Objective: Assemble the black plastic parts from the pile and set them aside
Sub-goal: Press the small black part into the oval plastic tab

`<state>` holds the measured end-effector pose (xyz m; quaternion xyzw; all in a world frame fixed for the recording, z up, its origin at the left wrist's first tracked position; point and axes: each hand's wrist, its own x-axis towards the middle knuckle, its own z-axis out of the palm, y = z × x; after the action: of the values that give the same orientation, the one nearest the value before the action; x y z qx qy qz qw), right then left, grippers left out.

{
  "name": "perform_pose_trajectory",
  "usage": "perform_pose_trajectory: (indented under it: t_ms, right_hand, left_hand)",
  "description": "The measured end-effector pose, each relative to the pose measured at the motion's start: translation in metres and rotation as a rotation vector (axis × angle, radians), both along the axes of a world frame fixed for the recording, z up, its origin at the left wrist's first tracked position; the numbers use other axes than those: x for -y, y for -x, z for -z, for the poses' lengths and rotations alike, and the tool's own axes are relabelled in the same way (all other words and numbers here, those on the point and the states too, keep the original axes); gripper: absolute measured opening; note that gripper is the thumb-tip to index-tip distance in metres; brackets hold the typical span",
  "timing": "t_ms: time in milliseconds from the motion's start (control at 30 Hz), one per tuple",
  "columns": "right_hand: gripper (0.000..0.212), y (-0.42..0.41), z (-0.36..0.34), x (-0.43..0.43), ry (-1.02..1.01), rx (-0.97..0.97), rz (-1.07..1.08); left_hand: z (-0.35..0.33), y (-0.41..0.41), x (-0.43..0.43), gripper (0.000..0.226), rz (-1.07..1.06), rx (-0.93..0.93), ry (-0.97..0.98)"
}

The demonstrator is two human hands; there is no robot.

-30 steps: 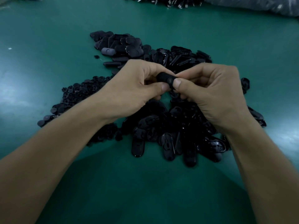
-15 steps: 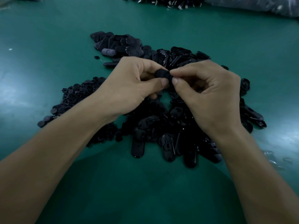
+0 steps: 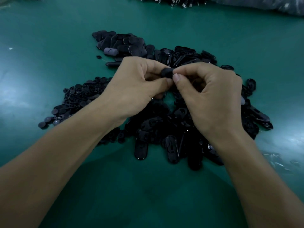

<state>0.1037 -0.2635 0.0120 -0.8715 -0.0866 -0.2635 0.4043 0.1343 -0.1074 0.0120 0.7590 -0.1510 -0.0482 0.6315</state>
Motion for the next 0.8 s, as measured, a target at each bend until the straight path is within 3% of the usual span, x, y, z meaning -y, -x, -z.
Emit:
perform_pose_trajectory:
  t_ms: [200,467,800]
  right_hand:
    - [0.012,-0.0024,0.001,-0.0008,0.046,-0.054,0.009]
    - [0.014,-0.0036,-0.002,0.0013,-0.155,-0.197,-0.044]
    - [0.012,-0.003,-0.0021,0.0028,-0.176,-0.206,0.003]
  left_hand:
    - [0.0023,-0.0021,0.0008,0.016,0.002,-0.026,0.016]
    - [0.0021,-0.0024,-0.0014,0.018,-0.007,-0.015,0.022]
    - [-0.0004,0.0015,0.0004,0.018,0.005,0.068,-0.023]
